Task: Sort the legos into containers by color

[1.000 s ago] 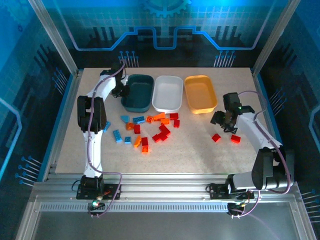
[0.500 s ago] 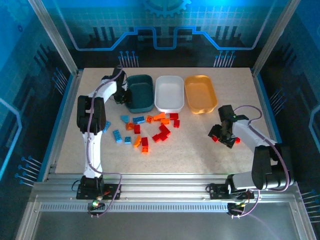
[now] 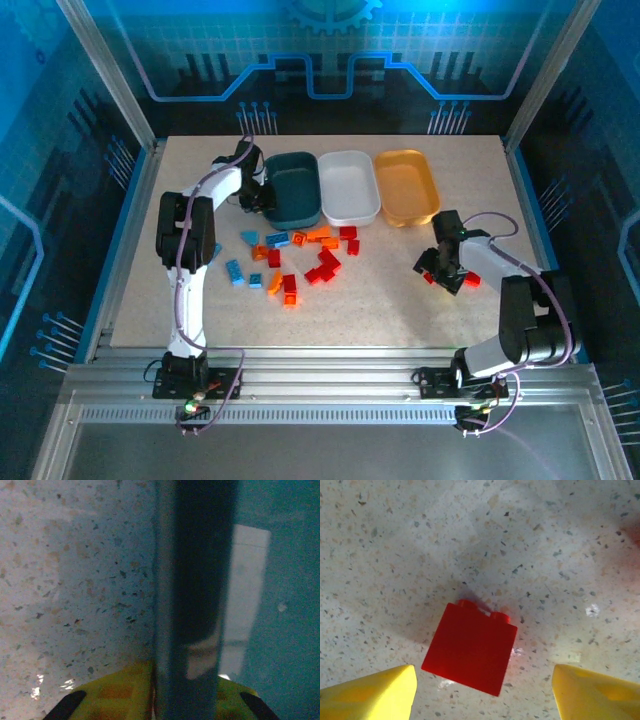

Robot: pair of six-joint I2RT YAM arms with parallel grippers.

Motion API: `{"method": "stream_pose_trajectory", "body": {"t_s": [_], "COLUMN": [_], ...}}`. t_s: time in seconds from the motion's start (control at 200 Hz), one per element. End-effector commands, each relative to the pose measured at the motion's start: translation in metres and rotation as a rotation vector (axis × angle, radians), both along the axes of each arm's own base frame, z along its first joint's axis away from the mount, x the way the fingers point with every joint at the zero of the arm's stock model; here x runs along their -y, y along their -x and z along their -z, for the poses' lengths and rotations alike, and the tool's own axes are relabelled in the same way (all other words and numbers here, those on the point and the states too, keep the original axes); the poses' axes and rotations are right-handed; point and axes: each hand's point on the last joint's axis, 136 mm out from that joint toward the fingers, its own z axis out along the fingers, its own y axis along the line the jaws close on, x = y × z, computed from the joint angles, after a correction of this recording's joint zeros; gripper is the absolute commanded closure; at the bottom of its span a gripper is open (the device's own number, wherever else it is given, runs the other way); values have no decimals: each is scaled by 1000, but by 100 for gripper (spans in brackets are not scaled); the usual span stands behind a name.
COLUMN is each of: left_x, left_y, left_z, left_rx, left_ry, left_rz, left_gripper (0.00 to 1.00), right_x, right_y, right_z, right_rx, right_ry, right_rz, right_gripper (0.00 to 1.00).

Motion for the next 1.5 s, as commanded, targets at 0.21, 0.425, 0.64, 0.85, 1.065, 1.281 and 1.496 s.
{"method": "stream_pose_trajectory", "body": {"t_s": [0.21,0.425,0.64,0.85,1.065,1.281,1.496], "left_x": [10,-1,-15,-25,-22,-28,-10], "left_y": [-15,-14,2,29,66,83,79], "left_z": [-39,-80,-150,-202,-238,-221,-205], "left_rx": [101,161,269,358,433,455,405], "left_ry": [39,35,30,166,379,396,550], "left_rz": [67,38,-13,-153,-190,-206,-194], "left_gripper": [50,37,32,11,1,1,1], "right_x": [-1,3,5,-2,-16,-29,-26], "right_y": [-15,-21,-29,-33,-64,-139,-208], "right_z": [6,9,7,-12,-81,-122,-88], "right_rx": [7,16,33,83,291,391,284], "right_ry": [71,126,164,213,230,255,259], "right_rz": [0,-14,-39,-106,-176,-263,-289], "right_gripper": [33,44,58,70,69,68,66]}}
